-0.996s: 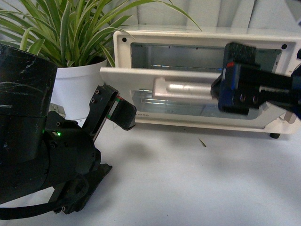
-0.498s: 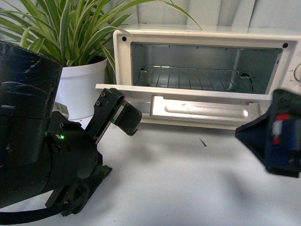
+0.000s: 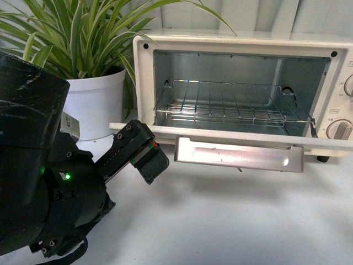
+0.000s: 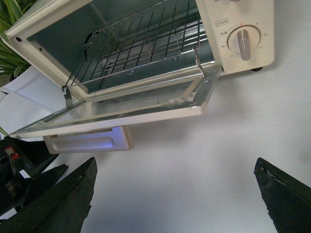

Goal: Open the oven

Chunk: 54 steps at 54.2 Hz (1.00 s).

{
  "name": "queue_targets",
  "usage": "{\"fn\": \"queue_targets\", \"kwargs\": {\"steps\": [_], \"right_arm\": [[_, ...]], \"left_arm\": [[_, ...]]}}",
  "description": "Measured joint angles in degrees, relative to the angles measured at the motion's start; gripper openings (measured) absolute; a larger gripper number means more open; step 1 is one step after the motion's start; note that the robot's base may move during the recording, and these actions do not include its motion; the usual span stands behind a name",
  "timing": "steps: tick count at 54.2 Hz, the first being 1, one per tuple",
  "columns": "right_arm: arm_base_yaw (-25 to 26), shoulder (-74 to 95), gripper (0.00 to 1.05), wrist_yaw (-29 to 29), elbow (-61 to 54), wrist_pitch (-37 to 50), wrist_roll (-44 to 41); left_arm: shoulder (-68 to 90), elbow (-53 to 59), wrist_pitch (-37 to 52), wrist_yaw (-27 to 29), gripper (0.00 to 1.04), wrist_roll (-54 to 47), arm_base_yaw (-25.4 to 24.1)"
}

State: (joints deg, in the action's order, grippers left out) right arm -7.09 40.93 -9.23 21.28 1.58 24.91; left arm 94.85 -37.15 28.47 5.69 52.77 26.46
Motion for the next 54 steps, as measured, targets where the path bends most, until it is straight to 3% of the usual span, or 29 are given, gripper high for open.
{"fn": "queue_targets", "kwargs": {"steps": [12, 54], "right_arm": [[1.8, -1.5, 0.95, -1.2, -1.0, -0.6, 0.0], [0.7, -1.4, 0.95, -0.8, -4.8, 0.0, -1.0]], "left_arm": [[-0.4, 0.4, -1.3, 3.4, 0.98, -7.3, 1.4], [3.2, 0.7, -0.4, 18.3, 0.98, -40.2, 6.5]]}}
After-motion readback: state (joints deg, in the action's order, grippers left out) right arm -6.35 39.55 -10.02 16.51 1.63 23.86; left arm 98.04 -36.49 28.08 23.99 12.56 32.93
